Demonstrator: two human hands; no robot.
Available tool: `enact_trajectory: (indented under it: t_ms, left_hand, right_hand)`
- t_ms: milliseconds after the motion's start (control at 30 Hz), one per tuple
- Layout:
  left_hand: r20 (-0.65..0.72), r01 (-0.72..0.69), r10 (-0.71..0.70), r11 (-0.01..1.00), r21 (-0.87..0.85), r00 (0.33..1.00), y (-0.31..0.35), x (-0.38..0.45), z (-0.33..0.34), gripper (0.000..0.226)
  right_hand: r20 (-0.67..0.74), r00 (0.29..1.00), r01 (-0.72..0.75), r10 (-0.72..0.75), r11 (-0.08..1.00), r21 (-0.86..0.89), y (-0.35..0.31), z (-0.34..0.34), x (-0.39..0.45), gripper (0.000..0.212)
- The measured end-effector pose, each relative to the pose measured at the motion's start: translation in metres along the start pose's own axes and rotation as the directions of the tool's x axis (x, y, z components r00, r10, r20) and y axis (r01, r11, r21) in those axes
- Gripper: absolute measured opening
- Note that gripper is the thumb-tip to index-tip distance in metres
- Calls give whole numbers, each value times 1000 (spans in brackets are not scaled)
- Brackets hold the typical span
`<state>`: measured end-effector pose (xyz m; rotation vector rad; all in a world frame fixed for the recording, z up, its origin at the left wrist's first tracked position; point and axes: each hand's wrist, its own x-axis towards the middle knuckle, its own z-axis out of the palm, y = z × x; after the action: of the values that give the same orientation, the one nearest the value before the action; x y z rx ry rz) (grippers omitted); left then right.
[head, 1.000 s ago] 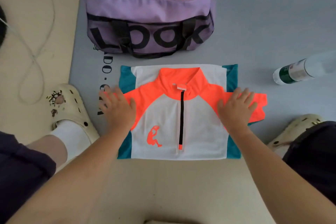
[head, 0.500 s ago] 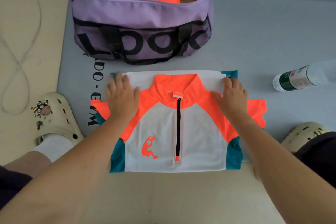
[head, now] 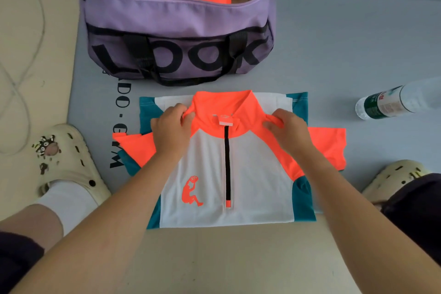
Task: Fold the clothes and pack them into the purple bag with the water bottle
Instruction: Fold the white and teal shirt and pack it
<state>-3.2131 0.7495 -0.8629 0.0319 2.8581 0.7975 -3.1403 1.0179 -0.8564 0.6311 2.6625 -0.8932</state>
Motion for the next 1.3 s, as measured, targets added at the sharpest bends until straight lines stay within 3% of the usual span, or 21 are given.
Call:
enact_trajectory:
  t_ms: [133,233,300,400,500,600,733,800,900,1000,1100,1167,1233,1300]
  left_hand:
    - [-20,-37,43,976,212,999,4,-10,3,36]
    - [111,-411,399,839,356,910,12,-29,15,46]
    - [304,-539,450,756,372,840,11,-44,26,56]
    - [434,-496,319,774,392,842,-1,-55,39,72]
    - [416,-490,327,784,381,848,-3,-56,42,75]
    - [369,-467,340,815,343,865,-2,-55,39,78]
    - [161,-210,170,937,280,972,-4,-53,28,77]
    - [96,-107,88,969,223,991,-7,-41,19,71]
    - [95,-120,104,977,178,990,-12,-3,4,61]
    - [181,-138,105,974,181,978,-10,31,-7,60]
    - [309,-72,18,983,166,951,-6,50,-12,44]
    - [387,-108,29,977,185,922,-2,62,-14,30]
    - [352,-171,86,961,218,932,5,69,-16,25]
    - [211,-200,144,942,271,967,11,68,-15,26]
  right_hand:
    - [-30,999,-27,25,995,-91,7,-1,2,30]
    - [-3,1000,3,-3,982,-187,19,-8,4,37]
    - [60,998,32,-18,971,-239,26,-14,4,43]
    - [123,991,0,51,923,-386,41,-30,4,46]
    - [-73,984,-175,160,853,-491,53,-47,1,26]
    - [-269,960,-223,77,792,-568,42,-44,-6,29]
    - [-63,987,103,-151,873,-477,1,-10,-5,46]
    - [-7,981,176,-194,903,-392,-13,-1,4,58]
    - [-19,990,125,-141,924,-360,-17,-3,26,70]
    - [32,997,71,-63,897,-435,-18,-11,45,72]
    - [121,993,48,11,883,-467,-23,-12,53,49]
    - [196,980,62,38,875,-480,-24,-14,57,33]
    - [176,984,77,12,868,-490,-24,-20,61,30]
    - [52,997,68,-49,887,-457,-23,-27,62,34]
